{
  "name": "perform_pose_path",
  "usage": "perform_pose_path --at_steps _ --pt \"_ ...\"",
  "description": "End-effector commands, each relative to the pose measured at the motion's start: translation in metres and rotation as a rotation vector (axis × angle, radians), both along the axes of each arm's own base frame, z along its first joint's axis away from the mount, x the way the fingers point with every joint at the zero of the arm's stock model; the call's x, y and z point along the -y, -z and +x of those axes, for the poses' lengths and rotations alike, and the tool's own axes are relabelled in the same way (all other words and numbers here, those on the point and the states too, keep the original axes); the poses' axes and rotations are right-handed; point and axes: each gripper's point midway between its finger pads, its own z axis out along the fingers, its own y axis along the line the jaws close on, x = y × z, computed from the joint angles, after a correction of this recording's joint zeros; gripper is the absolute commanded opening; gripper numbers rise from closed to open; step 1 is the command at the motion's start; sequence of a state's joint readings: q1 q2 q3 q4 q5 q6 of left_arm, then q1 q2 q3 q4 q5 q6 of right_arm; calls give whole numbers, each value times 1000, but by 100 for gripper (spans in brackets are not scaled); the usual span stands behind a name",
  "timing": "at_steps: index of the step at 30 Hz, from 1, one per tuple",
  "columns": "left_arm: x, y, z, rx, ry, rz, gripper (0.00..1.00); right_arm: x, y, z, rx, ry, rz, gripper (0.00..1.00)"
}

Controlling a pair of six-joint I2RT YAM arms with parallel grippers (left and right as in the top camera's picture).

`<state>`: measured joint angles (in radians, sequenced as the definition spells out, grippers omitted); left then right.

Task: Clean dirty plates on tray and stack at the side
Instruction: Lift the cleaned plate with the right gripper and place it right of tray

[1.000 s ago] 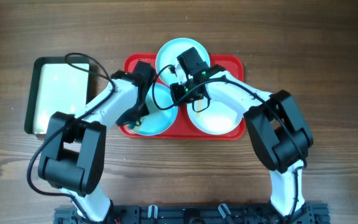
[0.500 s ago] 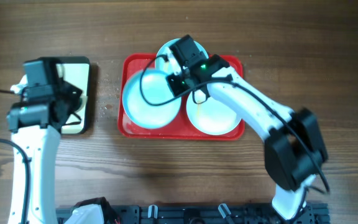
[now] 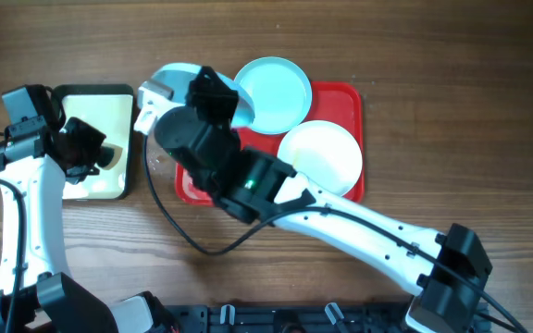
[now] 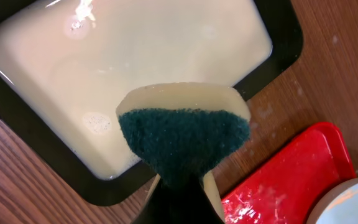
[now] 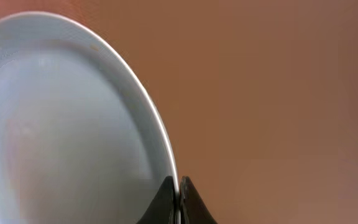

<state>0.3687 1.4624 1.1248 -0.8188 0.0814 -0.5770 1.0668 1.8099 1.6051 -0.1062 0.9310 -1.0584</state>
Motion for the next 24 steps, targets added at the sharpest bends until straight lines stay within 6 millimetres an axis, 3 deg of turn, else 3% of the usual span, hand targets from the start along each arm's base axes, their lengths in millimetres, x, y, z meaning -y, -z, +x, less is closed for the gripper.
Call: perform_pose_path --at_steps 1,3,4,5,7,8,9,11,13,14,15,16,17,19,20,22,24 --pt "1 -1 1 6 25 -6 4 12 -31 -6 99 62 -171 4" --pt "2 0 0 2 25 -8 4 11 -34 -6 102 68 -97 4" --pt "2 0 0 2 24 -7 4 9 -30 -4 81 65 44 4" --pt "2 0 0 2 24 -7 4 4 -10 1 -14 34 227 4" --pt "2 0 -1 -1 25 -9 4 -11 58 -3 -345 -130 260 4" --pt "2 0 -1 -3 25 -10 4 -9 80 -4 -462 -171 260 4" --pt "2 0 -1 -4 25 -10 4 14 85 13 -491 -60 355 4" --pt "2 0 -1 -4 25 -10 4 58 47 42 -349 136 544 4" --pt "3 0 -2 -6 25 -11 4 80 15 49 -351 148 742 4" --pt "3 0 -2 -7 25 -11 4 83 10 50 -448 88 855 4" --pt "3 0 -2 -7 24 -11 4 75 20 46 -641 -37 925 4" --pt "3 0 -2 -6 25 -11 4 72 45 38 -847 -132 930 4" --pt "3 0 -2 -6 25 -11 4 91 77 43 -966 -87 909 4" --pt "3 0 -2 -7 25 -11 4 145 111 66 -1048 193 1069 4" --pt "3 0 -2 -7 25 -11 4 168 113 78 -1079 298 1222 4" --pt "3 1 -2 -7 25 -12 4 223 94 105 -1092 338 1507 4" --pt "3 1 -3 -11 25 -13 4 309 90 126 -977 485 1703 4"
